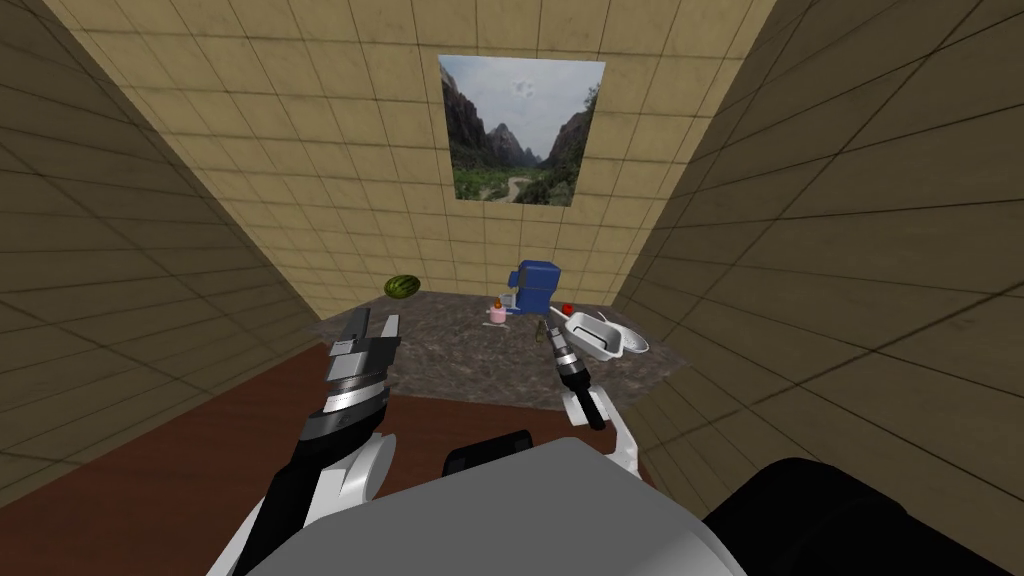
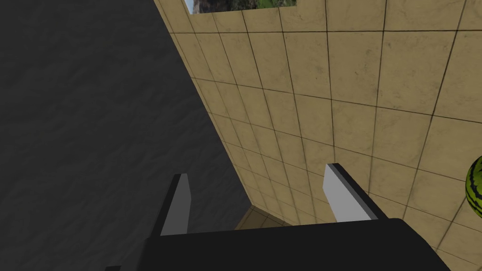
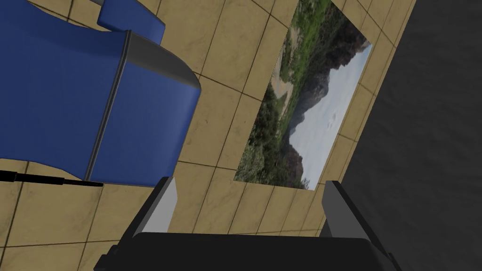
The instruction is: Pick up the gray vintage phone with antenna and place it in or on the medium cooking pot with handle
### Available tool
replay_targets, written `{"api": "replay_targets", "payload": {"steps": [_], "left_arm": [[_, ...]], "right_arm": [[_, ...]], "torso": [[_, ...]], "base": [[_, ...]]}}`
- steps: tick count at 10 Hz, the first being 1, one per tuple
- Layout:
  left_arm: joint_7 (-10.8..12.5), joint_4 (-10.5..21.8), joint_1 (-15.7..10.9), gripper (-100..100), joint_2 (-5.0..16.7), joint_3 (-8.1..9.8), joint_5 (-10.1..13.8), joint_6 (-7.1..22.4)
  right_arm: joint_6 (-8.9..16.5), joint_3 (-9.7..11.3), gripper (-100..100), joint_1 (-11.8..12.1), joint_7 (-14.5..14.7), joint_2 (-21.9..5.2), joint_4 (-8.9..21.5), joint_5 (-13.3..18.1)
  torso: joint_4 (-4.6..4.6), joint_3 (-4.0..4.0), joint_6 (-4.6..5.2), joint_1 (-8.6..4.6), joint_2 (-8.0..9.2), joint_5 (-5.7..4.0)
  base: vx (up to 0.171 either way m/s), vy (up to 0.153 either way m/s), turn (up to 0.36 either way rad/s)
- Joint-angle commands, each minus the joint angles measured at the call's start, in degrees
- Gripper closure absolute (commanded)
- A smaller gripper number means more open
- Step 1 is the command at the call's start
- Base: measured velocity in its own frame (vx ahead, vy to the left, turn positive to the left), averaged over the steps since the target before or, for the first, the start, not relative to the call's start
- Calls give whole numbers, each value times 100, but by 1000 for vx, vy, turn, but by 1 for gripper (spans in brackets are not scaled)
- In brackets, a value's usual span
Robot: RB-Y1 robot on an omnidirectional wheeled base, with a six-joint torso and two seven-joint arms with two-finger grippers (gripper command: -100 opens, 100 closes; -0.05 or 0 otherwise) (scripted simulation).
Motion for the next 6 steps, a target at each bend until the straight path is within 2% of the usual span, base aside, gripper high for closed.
{"api": "replay_targets", "payload": {"steps": [1,2,3,4,5,6], "left_arm": [[0,0,0,0,0,0,0,0],[0,0,0,0,0,0,0,0],[0,0,0,0,0,0,0,0],[0,0,0,0,0,0,0,0],[0,0,0,0,0,0,0,0],[0,0,0,0,0,0,0,0]], "right_arm": [[86,-16,-100,-48,22,2,152,286],[86,-16,-100,-48,22,2,152,329],[155,-37,-100,-97,39,-1,293,565],[155,-37,-100,-97,39,-1,293,603],[222,-60,-100,-149,56,-7,433,831],[222,-60,-100,-149,56,-7,433,878]], "torso": [[0,0,0,0,0,0],[0,0,2,1,0,0],[0,0,0,2,0,0],[0,0,1,1,0,0],[0,-1,0,0,-1,0],[0,0,1,2,0,0]], "base": [[-23,19,-123],[-21,22,-57],[-22,19,-84],[-19,16,-73],[-24,21,-123],[-18,21,-51]]}}
